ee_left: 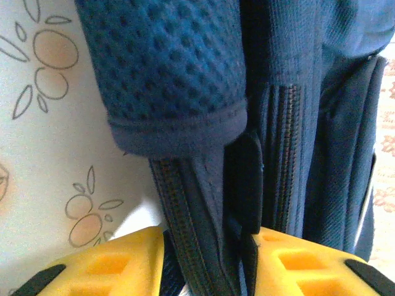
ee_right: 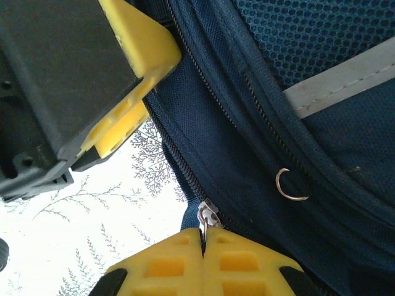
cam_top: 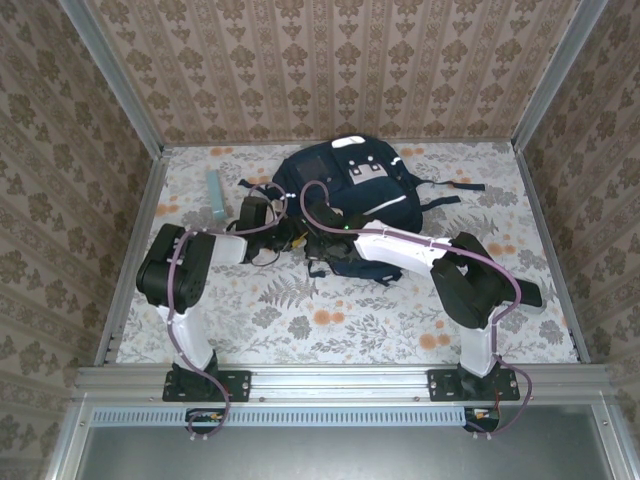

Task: Pack the student bag

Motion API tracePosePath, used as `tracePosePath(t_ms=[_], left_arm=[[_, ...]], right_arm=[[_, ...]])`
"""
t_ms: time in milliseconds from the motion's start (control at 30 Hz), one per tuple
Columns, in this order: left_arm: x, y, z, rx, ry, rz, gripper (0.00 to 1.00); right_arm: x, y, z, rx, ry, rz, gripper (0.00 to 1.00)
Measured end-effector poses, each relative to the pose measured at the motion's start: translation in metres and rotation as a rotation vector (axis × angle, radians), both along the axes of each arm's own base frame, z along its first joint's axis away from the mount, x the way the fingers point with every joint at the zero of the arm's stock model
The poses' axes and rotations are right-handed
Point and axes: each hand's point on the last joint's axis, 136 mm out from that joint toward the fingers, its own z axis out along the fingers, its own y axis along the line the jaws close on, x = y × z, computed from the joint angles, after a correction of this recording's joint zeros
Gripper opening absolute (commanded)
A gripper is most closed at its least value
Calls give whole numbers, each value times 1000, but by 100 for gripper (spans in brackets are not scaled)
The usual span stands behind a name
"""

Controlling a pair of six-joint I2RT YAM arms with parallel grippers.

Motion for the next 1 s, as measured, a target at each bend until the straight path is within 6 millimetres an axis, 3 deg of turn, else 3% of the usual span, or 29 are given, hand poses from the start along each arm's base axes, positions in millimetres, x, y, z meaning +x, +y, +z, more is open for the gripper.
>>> tracePosePath(t_ms=[100,167,333,500,633,767,867,1000], left_arm=[[4,-1,3,-1,-10,0,13],[4,-1,3,9,-8,-5,10],[5,5,-1,58,-5,-16,5],[17,22,-2,103,-15,8,4],[22,30,-1,133,-16,2,9],[29,39,2,181,-26,11,35],[41,71,10,247,-50,88,51],[48,113,45,319,-113,198,64]], right_arm=[[-3,-8,2,-17,-7,-6,0],[-7,-18,5,-44,-16,-20,0],[-28,-65,11,-172,-44,-72,0],[-50,-125,15,-315,-70,-159,0],[-49,-151,21,-333,-88,-236,0],[-45,-143,23,-299,-96,-197,0],[-44,-122,22,-256,-95,-103,0],[-37,-64,24,-179,-100,62,0]])
